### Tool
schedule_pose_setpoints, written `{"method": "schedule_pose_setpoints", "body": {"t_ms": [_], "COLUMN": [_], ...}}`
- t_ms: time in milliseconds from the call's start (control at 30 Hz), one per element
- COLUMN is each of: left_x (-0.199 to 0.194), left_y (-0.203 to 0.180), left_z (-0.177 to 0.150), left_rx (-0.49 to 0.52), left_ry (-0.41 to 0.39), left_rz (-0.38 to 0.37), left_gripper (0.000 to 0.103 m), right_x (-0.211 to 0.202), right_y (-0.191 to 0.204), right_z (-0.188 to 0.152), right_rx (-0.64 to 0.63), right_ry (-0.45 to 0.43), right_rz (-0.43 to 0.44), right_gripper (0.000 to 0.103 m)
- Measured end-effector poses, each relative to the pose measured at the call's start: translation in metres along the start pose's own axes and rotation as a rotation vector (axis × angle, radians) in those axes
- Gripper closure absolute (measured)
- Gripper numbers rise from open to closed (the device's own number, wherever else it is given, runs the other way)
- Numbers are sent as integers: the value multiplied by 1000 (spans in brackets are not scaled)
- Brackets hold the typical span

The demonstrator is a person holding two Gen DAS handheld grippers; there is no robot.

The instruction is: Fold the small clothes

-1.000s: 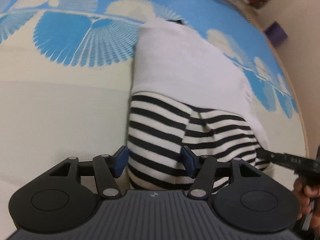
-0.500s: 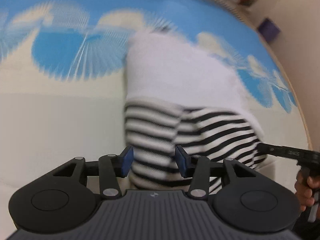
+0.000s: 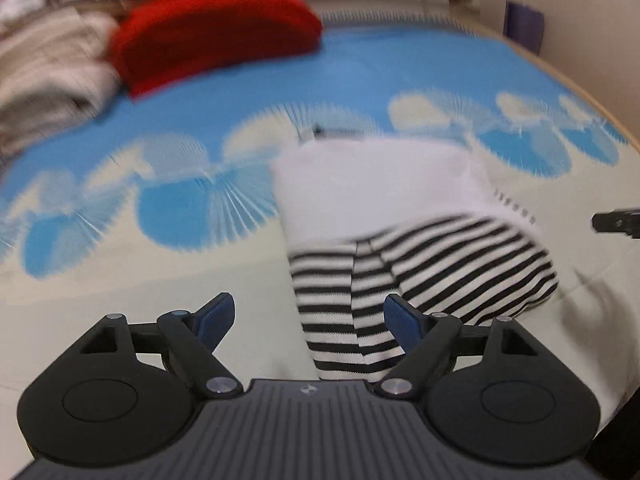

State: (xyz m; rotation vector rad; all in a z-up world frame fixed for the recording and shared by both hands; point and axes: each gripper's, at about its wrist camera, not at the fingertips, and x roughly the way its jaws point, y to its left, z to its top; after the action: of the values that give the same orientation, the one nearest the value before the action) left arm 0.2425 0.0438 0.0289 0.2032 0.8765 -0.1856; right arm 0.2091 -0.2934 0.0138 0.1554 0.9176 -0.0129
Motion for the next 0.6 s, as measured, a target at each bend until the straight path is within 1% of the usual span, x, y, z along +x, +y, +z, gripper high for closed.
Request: {"method": "schedule_pose_setpoints", "body": {"t_ms": [33, 67, 100, 133, 200, 300, 400, 500, 533, 600], "left_x": [-15, -32, -47, -63, -86, -102, -109, -108, -108, -108], "left_y": [-5, -8, -11, -17, -30, -56, -72, -84, -87, -94], "left_z": [-2, -7, -14, -24, -44, -79, -105, -119, -121, -122], "left_rx": [-4, -16, -28, -46, -65, -86, -145, -188, -191, -176], "left_ry": [-27, -60, -85, -112, -151, -178, -180, -145, -144, -151], "left_rz": [5, 12, 18, 26, 40, 47, 22, 27, 27, 32], "left_gripper": [17, 14, 10, 1, 0, 0, 0, 1, 1, 1], "right_x": [-20, -36, -52, -66, -90, -110, -119, -120, -122, -123], "right_y": [6, 10, 14, 19, 26, 33, 44, 54, 56, 60], "right_z": [-4, -9, -16, -24, -47, -78, -100, -118, -121, -122], "right_rx": [-18, -32, -46, -55, -60, -42, -44, -51, -39, -43], "right_ry": [-45, -75, -107, -135, -176, -187, -204, -180, -170, -181], "right_rz": [5, 19, 37, 53, 80, 83, 78, 51, 57, 59], "right_gripper": [34, 26, 22, 21, 18, 18, 18, 18, 18, 18]}}
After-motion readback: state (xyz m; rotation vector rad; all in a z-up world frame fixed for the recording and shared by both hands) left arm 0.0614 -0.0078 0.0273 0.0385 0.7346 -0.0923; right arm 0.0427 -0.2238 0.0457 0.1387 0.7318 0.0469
